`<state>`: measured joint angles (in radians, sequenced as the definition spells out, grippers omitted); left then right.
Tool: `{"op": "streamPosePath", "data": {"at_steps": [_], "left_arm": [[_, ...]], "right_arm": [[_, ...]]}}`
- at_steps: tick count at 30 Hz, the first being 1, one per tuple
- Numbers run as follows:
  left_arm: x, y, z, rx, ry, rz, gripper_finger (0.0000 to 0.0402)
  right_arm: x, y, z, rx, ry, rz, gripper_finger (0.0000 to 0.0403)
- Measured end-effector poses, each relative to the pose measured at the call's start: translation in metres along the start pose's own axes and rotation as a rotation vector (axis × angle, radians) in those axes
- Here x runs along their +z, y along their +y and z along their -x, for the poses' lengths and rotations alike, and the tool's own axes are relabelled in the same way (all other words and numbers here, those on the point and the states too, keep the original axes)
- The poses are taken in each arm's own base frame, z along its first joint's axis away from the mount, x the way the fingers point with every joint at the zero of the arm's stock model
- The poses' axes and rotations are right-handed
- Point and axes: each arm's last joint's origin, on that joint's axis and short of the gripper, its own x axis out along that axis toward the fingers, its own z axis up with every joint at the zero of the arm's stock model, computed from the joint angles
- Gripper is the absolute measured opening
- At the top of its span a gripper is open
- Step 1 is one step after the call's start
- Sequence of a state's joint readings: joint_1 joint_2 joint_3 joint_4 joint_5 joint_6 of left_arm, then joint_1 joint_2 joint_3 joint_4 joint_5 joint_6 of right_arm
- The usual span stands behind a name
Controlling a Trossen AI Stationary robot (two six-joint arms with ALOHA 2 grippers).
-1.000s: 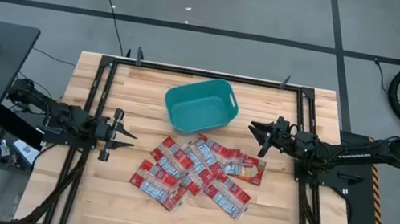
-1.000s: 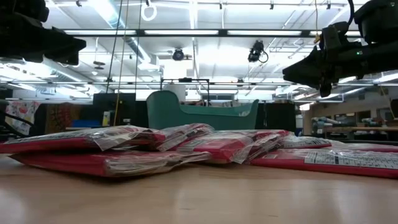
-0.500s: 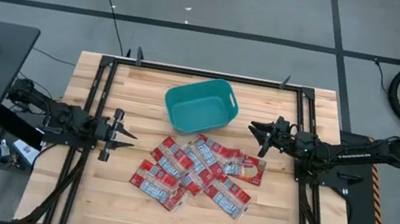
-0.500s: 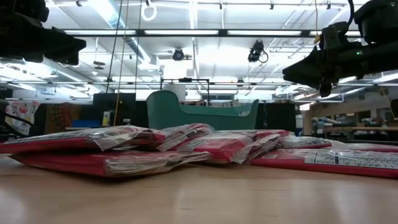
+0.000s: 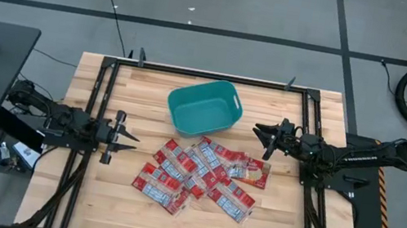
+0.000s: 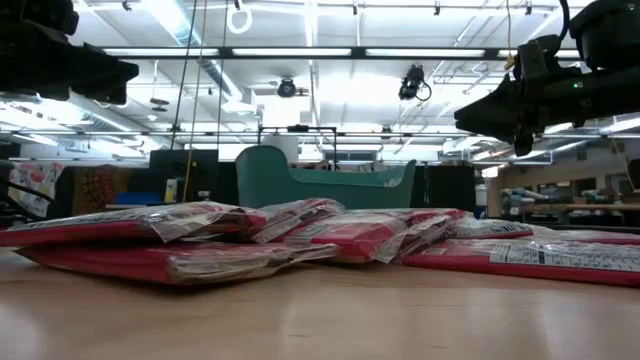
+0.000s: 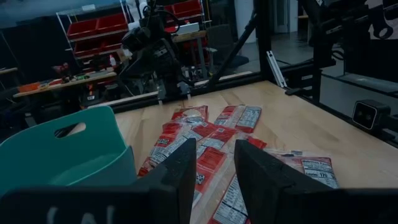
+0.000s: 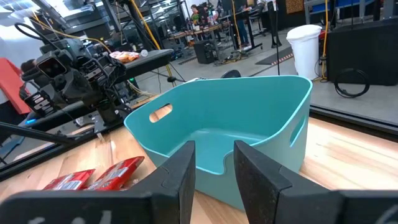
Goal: Sort popcorn bags into baskets
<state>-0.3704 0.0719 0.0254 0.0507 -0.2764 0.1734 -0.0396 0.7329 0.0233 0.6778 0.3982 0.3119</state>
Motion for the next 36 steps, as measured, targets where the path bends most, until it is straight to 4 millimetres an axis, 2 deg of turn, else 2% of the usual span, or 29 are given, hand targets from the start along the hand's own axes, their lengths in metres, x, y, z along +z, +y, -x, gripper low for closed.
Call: {"op": "streamPosePath", "data": {"at_steps": [3, 11, 16, 20, 28, 36], "left_arm": [[0.004, 0.001, 0.000, 0.006, -0.039, 0.051, 0.0116], [0.016, 0.003, 0.001, 0.004, -0.169, 0.354, 0.0116], [0.019, 0.004, 0.002, 0.002, -0.194, 0.377, 0.0116], [0.017, 0.003, 0.002, -0.009, -0.179, 0.459, 0.0116], [0.022, 0.002, -0.011, 0.006, 0.036, 0.431, 0.0116], [0.018, -0.015, -0.033, -0.104, 0.216, 0.373, 0.0123]], "right_arm": [[0.000, 0.000, 0.000, 0.000, 0.000, 0.000, 0.0115], [0.000, 0.000, 0.000, 0.000, 0.000, 0.000, 0.0115], [0.000, 0.000, 0.000, 0.000, 0.000, 0.000, 0.0115], [0.000, 0.000, 0.000, 0.000, 0.000, 0.000, 0.0115], [0.000, 0.000, 0.000, 0.000, -0.001, -0.001, 0.0115], [0.000, 0.000, 0.000, 0.001, -0.001, -0.001, 0.0115]]}}
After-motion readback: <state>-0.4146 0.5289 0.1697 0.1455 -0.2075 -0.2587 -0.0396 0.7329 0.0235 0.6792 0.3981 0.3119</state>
